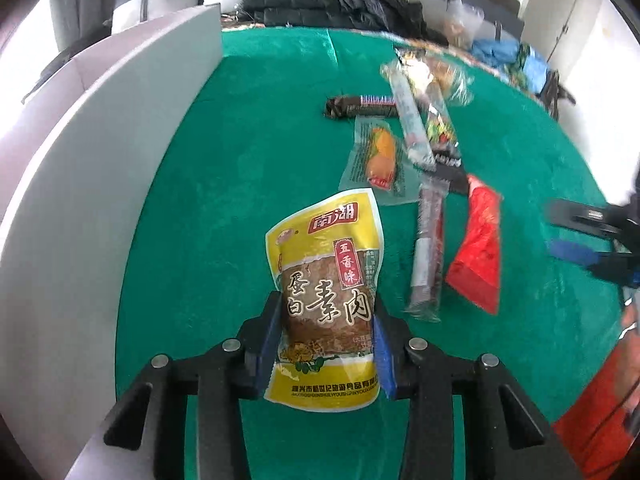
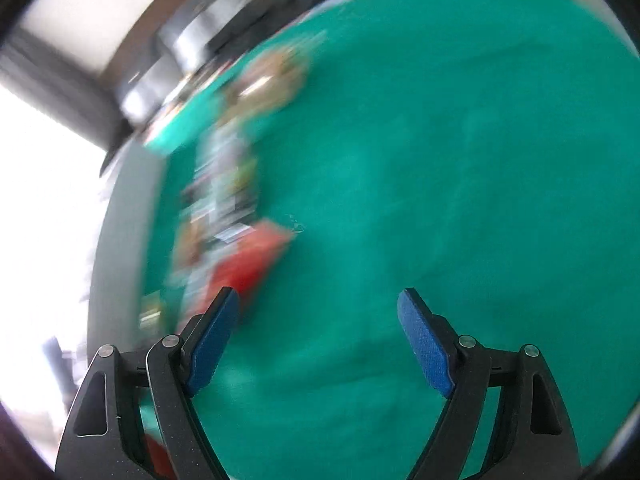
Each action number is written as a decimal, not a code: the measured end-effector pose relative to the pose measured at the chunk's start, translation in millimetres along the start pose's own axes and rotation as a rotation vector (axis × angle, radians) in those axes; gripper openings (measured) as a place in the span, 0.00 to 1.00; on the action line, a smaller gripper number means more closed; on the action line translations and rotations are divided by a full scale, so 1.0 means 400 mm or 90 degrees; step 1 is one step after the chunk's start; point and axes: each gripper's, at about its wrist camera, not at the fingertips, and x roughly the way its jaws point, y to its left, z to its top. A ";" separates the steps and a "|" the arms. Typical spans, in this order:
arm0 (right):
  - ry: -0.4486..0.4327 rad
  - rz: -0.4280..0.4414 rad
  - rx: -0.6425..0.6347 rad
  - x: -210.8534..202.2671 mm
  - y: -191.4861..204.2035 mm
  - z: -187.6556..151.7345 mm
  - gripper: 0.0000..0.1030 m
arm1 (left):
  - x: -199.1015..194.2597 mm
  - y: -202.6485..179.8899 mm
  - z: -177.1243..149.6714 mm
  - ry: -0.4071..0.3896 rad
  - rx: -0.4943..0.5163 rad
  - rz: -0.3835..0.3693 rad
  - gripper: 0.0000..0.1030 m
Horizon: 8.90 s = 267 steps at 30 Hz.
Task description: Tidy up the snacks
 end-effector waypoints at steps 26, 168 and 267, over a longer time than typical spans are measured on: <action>0.082 0.258 -0.234 -0.033 0.783 0.000 0.12 | -0.409 0.565 0.108 -0.179 -0.210 0.131 0.41; -0.166 -0.321 -0.184 0.029 -0.104 0.012 0.91 | 0.036 -0.140 0.074 -0.067 0.159 -0.014 0.84; -0.133 -0.240 -0.366 0.079 0.203 -0.005 0.67 | -0.258 0.113 0.030 -0.150 -0.025 -0.051 1.00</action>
